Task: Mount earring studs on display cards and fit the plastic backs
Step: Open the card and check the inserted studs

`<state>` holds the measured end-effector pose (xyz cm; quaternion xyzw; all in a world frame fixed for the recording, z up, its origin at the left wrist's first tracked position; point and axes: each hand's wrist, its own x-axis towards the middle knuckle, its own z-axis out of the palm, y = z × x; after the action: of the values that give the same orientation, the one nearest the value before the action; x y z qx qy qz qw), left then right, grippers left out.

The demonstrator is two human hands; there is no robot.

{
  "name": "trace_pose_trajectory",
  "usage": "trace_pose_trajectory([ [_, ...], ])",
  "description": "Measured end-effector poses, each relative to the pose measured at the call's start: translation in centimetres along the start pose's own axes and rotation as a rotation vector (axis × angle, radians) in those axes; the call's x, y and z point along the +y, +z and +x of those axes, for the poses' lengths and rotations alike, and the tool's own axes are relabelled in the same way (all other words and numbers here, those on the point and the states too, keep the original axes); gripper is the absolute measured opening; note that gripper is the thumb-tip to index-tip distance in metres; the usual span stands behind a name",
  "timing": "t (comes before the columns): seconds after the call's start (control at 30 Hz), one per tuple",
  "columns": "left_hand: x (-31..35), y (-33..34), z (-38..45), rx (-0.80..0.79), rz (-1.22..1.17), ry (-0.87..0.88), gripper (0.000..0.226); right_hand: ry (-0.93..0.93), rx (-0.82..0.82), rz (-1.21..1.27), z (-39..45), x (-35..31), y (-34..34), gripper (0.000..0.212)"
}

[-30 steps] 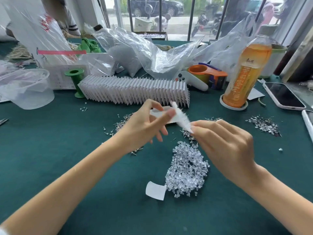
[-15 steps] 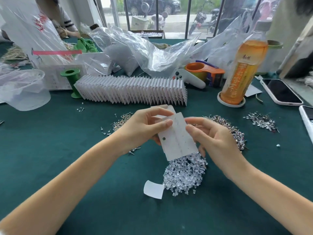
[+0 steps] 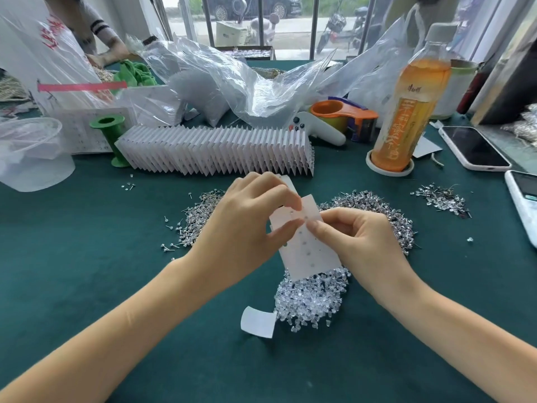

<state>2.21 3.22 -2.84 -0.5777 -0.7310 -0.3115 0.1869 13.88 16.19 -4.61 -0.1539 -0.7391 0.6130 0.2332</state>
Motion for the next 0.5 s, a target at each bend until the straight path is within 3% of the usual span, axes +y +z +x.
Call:
trace_pose_trajectory([
  [0.23,0.31,0.09,0.04,-0.036,0.149,0.066,0.004,-0.078,-0.023,-0.063,-0.42,-0.4,0.35,0.023],
  [0.5,0.71,0.07,0.02,-0.104,0.191,0.007,0.017,-0.072,0.0,-0.081,-0.42,-0.1,0.76,0.017],
])
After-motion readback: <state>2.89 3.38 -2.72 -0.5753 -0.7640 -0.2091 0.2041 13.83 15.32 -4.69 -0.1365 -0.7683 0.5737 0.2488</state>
